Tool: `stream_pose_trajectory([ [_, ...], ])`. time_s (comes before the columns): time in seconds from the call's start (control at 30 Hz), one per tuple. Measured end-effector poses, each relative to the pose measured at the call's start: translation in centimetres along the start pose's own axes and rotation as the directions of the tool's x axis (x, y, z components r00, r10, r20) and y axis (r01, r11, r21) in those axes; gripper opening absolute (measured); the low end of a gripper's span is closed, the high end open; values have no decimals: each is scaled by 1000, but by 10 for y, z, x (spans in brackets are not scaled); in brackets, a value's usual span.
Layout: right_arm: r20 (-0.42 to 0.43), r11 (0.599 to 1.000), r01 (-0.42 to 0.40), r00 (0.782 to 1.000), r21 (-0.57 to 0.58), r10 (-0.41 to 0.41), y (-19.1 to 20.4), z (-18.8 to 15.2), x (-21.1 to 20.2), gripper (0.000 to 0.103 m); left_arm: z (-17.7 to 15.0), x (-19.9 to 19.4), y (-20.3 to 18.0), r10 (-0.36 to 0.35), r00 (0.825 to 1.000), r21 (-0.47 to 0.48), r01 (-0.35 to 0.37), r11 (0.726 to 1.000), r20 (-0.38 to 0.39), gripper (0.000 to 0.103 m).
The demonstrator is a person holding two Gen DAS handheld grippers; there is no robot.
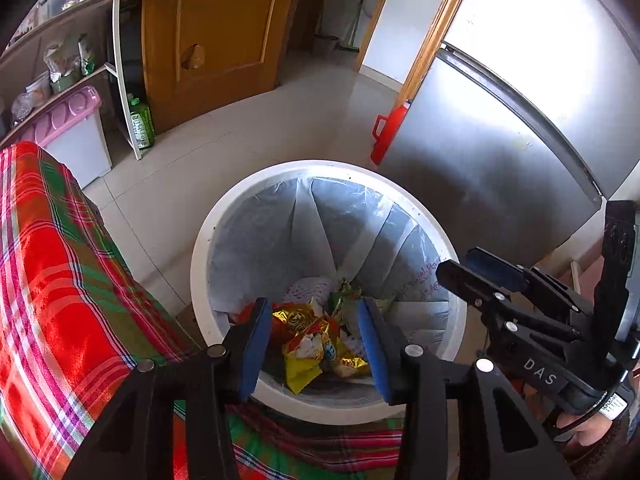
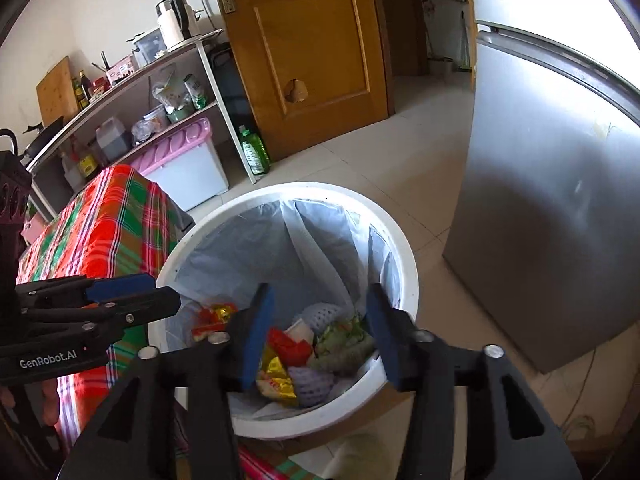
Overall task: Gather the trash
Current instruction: 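Open both grippers over the bin to drop the yellow packet and white bag, then move both grippers back over the bed toward the red wrapper and brown bar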
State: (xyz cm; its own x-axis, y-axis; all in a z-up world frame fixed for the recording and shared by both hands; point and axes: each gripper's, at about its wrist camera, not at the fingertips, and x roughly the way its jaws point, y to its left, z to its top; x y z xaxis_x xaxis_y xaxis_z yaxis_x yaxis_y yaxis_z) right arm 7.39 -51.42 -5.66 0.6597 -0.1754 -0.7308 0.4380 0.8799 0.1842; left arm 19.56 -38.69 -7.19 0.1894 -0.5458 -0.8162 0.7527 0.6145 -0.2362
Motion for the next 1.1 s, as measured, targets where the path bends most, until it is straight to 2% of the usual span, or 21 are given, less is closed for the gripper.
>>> stream_pose_trajectory([
  [0.23, 4, 1000, 14, 1000, 10, -14, 3, 0, -5, 50, -2, -10, 4, 2, 1000, -12, -2, 1000, 15, 45],
  [0.63, 44, 1000, 6, 999, -11, -6, 24, -4, -30, 50, -16, -59, 18, 15, 995, -47, -11, 999, 95, 49],
  [0.77, 54, 1000, 3, 999, -27, -2, 35, -6, -37, 50, -26, -77, 25, 62, 990, -55, -55, 997, 126, 49],
  [0.87, 62, 999, -14, 998, -39, 17, 46, -7, -42, 50, -32, -89, 31, 63, 988, -73, -53, 996, 142, 49],
  [0.97, 68, 998, -30, 997, -56, 34, 58, -8, -46, 50, -40, -102, 36, 112, 980, -71, -102, 992, 162, 49],
  [1.1, 76, 995, -56, 995, -82, 63, 76, -9, -51, 50, -50, -115, 48, 106, 980, -97, -91, 991, 171, 49],
])
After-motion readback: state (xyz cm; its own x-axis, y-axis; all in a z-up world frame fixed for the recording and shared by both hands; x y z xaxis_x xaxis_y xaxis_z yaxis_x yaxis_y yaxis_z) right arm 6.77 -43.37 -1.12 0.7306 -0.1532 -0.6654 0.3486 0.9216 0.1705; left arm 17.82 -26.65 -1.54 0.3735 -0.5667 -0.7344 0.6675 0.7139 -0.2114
